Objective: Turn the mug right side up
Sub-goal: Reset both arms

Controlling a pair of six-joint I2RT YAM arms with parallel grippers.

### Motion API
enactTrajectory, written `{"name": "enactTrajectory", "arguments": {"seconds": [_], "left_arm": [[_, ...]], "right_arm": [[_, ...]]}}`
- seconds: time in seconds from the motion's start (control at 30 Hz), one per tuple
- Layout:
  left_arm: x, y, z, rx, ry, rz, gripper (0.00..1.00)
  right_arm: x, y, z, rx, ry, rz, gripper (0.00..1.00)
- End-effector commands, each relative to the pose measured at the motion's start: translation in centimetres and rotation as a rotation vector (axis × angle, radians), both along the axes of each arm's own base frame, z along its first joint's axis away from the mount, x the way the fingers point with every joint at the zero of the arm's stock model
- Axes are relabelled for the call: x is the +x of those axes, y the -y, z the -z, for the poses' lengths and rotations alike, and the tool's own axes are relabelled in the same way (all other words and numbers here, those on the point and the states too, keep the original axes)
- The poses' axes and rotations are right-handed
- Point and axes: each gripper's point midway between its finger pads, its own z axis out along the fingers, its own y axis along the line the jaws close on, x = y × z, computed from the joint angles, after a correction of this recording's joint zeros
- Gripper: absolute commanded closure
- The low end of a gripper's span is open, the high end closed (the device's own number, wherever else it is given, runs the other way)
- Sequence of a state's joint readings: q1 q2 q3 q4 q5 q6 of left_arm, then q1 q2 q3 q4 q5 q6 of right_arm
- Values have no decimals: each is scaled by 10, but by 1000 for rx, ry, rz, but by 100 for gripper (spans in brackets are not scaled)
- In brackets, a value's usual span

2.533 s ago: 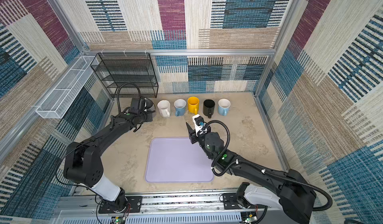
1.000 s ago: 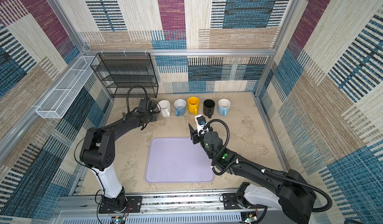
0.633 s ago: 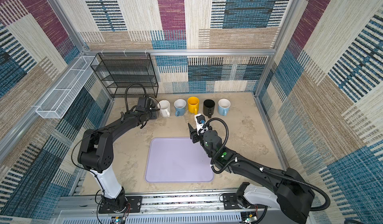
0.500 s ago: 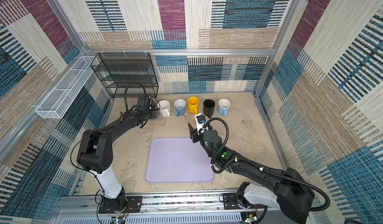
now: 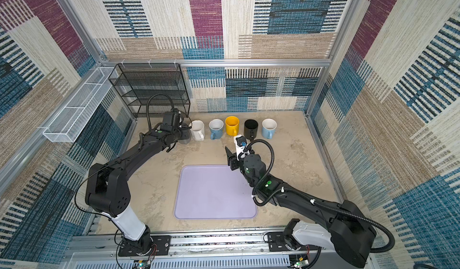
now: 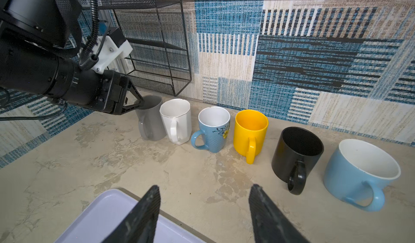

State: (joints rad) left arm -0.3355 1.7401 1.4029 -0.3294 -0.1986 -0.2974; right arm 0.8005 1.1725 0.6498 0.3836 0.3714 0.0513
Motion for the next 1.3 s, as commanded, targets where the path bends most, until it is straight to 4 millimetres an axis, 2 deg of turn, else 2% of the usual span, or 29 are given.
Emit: {"name": "enactTrajectory", "arguments": {"seconds": [0.0, 0.27, 0.53, 0.9, 1.27], "left_arm": [[-7, 20, 7, -21, -56, 27, 45], [-1, 56, 25, -23, -106, 60, 50], [8, 73, 43, -44, -113, 42, 54], [13, 59, 61, 60, -141, -18, 57], [11, 54, 51, 96, -129, -13, 58]], "right_arm": [[1, -4, -5, 27, -3, -13, 35], [0, -1, -2, 26, -15, -11, 34], [-1, 3, 0, 29, -21, -5, 33], [-2, 10, 1, 34, -21, 6, 33], [0, 11, 2, 37, -27, 13, 32]]}}
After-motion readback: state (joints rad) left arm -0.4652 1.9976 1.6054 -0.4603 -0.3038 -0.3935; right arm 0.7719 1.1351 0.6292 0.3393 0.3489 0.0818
